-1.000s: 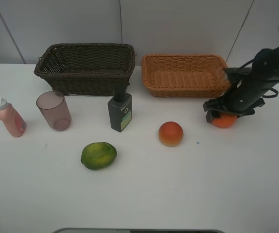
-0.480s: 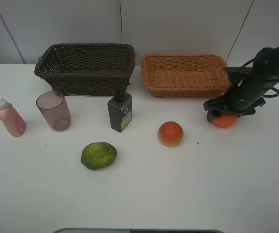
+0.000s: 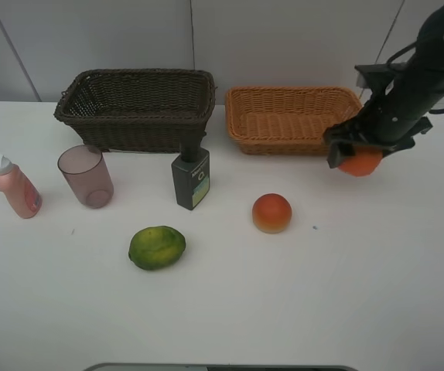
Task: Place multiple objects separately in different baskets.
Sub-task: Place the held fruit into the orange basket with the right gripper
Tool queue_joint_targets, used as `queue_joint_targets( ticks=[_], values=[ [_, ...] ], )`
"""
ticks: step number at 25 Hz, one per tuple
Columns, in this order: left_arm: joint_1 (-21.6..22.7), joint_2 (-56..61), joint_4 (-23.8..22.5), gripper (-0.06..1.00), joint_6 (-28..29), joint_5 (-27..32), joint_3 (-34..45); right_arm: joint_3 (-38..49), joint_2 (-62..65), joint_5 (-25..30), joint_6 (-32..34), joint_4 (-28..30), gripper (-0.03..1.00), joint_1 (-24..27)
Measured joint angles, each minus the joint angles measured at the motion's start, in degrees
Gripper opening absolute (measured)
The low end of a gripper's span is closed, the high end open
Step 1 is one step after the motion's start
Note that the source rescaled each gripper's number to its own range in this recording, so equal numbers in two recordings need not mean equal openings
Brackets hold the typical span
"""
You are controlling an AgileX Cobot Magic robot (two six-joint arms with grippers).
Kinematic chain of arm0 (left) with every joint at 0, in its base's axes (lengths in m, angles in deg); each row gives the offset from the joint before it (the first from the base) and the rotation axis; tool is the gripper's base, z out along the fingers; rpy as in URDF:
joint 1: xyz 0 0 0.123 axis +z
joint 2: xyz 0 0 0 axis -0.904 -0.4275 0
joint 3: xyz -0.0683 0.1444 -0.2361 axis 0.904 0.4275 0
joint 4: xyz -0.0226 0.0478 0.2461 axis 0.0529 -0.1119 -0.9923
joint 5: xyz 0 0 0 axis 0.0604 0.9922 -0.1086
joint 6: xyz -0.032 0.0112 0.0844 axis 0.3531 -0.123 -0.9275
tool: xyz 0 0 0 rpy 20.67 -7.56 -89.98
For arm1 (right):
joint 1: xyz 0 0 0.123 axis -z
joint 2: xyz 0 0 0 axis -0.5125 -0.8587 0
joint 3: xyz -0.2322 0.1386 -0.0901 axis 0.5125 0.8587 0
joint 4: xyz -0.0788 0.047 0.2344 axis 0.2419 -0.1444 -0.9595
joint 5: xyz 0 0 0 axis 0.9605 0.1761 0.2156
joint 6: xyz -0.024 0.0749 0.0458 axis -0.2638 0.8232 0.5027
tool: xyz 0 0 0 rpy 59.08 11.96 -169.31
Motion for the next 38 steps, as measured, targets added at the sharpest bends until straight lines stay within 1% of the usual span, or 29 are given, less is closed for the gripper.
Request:
queue_joint_targets(
  ticks=[3, 10, 15, 22, 28, 34, 38],
  values=[
    [0.0, 0.0, 0.0, 0.99, 0.0, 0.0, 0.0, -5.83, -0.05, 3.41, 0.0, 0.0, 0.6, -1.07],
    [0.0, 0.0, 0.0, 0.99, 0.0, 0.0, 0.0, -19.11, -6.19, 6.52, 0.0, 2.17, 0.6, -1.39],
    [0.0, 0.0, 0.0, 0.99, 0.0, 0.0, 0.0, -28.51, -13.24, 7.53, 0.0, 2.4, 0.59, -1.39],
    [0.0, 0.0, 0.0, 0.99, 0.0, 0.0, 0.0, -38.61, -22.51, 8.44, 0.0, 2.59, 0.59, -1.39],
    [0.0, 0.0, 0.0, 0.99, 0.0, 0.0, 0.0, -43.02, -28.44, 7.62, 0.0, 3.04, 0.59, -1.39],
    [0.0, 0.0, 0.0, 0.99, 0.0, 0.0, 0.0, -43.27, -31.78, 4.16, 0.0, 3.04, 0.59, -1.39],
    [0.0, 0.0, 0.0, 0.99, 0.0, 0.0, 0.0, -43.27, -33.13, 3.23, 0.28, 3.09, 0.59, -1.12]
  ],
)
